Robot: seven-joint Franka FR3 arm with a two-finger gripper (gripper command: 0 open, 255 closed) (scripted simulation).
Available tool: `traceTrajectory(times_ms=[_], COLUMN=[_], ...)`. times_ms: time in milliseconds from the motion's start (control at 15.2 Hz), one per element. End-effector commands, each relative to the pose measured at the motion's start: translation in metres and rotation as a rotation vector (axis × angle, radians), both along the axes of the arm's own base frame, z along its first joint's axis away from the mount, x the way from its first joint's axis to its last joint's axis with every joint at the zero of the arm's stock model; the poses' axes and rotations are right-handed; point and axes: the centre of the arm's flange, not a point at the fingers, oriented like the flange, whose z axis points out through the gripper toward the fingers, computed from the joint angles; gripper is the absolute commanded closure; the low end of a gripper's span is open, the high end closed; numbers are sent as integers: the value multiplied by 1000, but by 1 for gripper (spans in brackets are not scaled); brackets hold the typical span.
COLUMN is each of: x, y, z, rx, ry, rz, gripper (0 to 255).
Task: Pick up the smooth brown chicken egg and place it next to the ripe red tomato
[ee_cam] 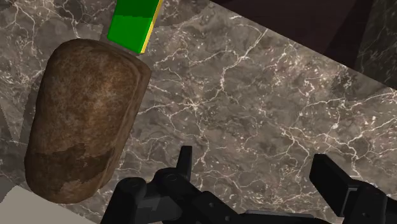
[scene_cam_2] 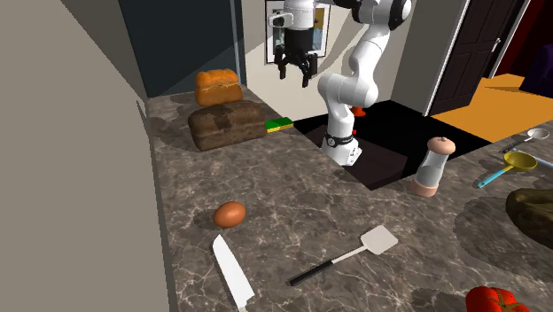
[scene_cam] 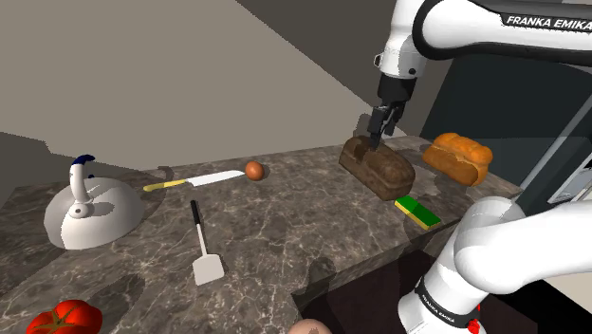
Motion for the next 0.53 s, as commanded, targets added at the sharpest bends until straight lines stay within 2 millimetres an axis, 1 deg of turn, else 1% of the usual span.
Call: traceTrajectory(times_ms=[0,462], x=[0,74], y=[0,32], z=[0,-46], rx=[0,-23], ry=[0,-9], rz=[0,-3], gripper=[0,0])
